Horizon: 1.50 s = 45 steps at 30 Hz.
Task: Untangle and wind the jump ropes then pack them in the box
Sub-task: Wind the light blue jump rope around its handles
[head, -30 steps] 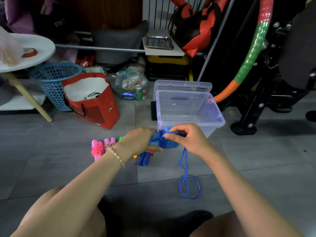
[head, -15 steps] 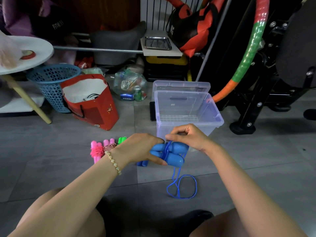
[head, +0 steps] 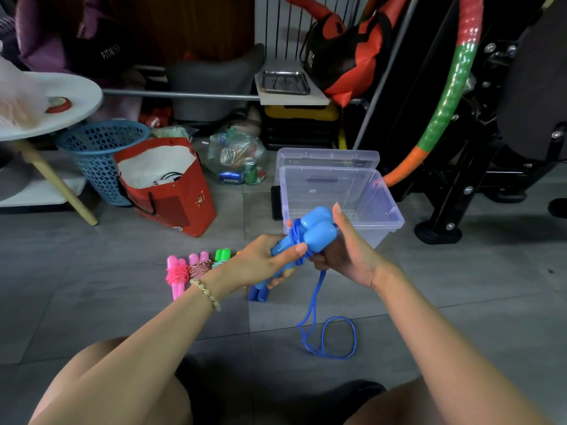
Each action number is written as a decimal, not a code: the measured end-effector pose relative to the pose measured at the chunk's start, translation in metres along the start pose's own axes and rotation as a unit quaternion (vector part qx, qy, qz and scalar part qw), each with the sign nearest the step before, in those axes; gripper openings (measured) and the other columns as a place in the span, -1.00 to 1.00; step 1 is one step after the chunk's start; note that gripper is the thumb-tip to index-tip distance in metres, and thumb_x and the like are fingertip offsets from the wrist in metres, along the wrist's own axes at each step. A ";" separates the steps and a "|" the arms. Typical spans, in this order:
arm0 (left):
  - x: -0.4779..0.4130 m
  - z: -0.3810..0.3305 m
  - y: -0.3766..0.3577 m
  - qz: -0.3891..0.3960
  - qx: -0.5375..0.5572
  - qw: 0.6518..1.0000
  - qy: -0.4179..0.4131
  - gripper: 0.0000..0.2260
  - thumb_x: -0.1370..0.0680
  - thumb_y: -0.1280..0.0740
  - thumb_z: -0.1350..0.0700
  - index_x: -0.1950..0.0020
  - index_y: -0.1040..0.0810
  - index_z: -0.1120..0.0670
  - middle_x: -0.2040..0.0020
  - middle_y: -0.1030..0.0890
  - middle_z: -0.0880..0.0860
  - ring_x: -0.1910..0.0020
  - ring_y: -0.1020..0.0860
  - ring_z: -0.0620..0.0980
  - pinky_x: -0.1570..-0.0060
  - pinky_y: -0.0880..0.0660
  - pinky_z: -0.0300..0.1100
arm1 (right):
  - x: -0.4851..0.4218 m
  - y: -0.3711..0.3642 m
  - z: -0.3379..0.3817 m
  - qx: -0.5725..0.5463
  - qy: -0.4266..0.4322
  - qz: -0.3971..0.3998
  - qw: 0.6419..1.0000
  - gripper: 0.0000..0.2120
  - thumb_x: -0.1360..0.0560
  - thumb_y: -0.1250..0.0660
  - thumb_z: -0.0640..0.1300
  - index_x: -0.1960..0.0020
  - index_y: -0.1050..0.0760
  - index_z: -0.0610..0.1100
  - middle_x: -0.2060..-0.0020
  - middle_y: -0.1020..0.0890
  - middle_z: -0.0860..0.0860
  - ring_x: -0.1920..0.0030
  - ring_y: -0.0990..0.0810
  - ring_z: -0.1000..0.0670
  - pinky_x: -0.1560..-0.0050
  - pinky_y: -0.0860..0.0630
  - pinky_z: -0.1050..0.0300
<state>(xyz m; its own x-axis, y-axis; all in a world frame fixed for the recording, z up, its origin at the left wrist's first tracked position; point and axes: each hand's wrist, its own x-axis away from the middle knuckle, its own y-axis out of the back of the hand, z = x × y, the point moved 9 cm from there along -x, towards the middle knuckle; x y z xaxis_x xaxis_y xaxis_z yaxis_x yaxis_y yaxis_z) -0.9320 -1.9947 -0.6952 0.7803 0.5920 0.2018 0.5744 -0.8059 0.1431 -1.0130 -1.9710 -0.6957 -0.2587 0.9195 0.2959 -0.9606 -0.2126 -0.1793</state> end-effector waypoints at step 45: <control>0.000 0.020 0.002 0.039 -0.392 0.919 0.006 -0.67 -0.31 -0.30 -0.39 0.00 -0.42 -0.33 0.10 -0.63 -0.14 0.17 -0.64 -0.05 0.21 -0.48 -0.27 | 0.005 0.020 0.014 0.323 0.129 -0.152 0.925 -0.93 -0.35 -0.51 -0.12 0.26 -0.63 0.00 0.37 -0.64 0.13 0.31 -0.57 0.17 0.19 -0.47 0.30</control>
<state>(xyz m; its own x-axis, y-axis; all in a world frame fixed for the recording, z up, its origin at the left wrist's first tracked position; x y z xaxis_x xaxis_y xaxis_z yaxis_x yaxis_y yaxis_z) -0.9258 -1.9967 -0.7140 0.8062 0.5357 0.2511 0.1581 -0.6041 0.7811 -1.0345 -1.9756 -0.6852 -0.0134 0.9999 -0.0089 -0.8675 -0.0072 0.4974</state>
